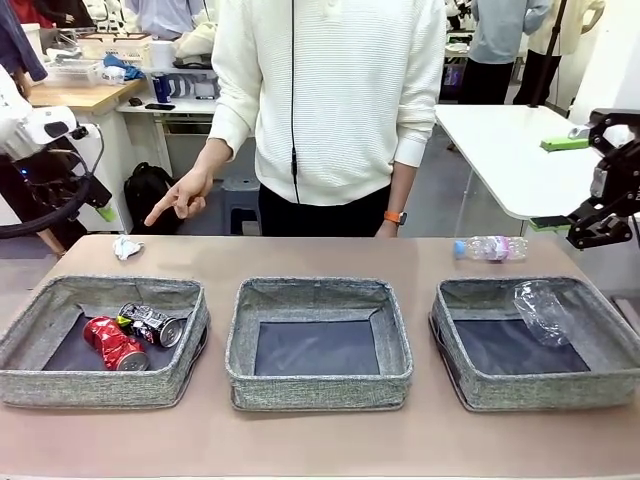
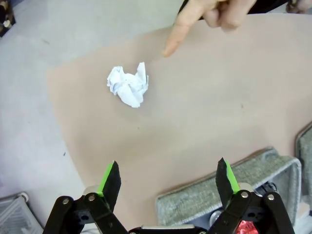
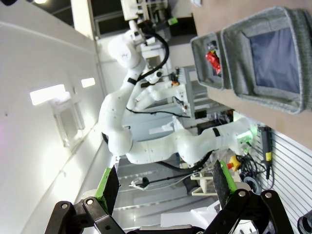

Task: Sort the waste into the appropriate baskets.
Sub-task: Pick up the waste item pointed out by the person.

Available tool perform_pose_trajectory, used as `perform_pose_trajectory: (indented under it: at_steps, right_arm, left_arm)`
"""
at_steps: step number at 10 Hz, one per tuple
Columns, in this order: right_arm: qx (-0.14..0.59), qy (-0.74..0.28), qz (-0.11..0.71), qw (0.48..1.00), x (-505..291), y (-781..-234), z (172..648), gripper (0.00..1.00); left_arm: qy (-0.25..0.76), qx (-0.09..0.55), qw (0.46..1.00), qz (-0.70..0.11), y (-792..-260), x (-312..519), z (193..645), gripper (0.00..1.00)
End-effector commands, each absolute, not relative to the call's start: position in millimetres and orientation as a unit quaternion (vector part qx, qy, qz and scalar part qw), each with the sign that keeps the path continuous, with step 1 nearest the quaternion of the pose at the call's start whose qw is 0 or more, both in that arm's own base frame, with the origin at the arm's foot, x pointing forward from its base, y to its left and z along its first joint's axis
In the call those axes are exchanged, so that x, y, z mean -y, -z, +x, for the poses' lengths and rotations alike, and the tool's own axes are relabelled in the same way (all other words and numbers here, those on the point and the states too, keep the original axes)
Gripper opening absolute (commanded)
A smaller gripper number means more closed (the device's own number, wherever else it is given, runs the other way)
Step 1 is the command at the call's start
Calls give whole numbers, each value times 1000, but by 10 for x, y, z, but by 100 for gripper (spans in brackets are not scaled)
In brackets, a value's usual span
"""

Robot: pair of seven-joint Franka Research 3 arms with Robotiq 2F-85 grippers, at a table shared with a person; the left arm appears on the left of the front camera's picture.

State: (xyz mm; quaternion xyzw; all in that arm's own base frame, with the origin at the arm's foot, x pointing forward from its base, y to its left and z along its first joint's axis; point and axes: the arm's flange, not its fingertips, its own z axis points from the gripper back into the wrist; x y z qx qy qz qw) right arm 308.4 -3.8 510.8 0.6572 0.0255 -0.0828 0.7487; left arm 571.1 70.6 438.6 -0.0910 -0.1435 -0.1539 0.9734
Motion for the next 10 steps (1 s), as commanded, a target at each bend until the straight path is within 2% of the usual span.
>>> perform_pose_trajectory:
  at_steps: [1, 5, 8, 10]
  right_arm:
    - [-16, 74, 667, 741, 20, -5120, 3104, 100]
    - [-16, 74, 667, 741, 20, -5120, 3104, 100]
    - [-16, 74, 667, 741, 20, -5120, 3104, 100]
    - [-16, 74, 667, 741, 20, -5120, 3104, 100]
  left_arm:
    - [142, 158, 974, -83, -4345, -739, 5878, 100]
    - [165, 153, 969, -100, -3876, -734, 6160, 100]
    - [158, 137, 975, -75, -3564, -713, 6364, 100]
    - [163, 152, 973, -66, -3430, -692, 6467, 100]
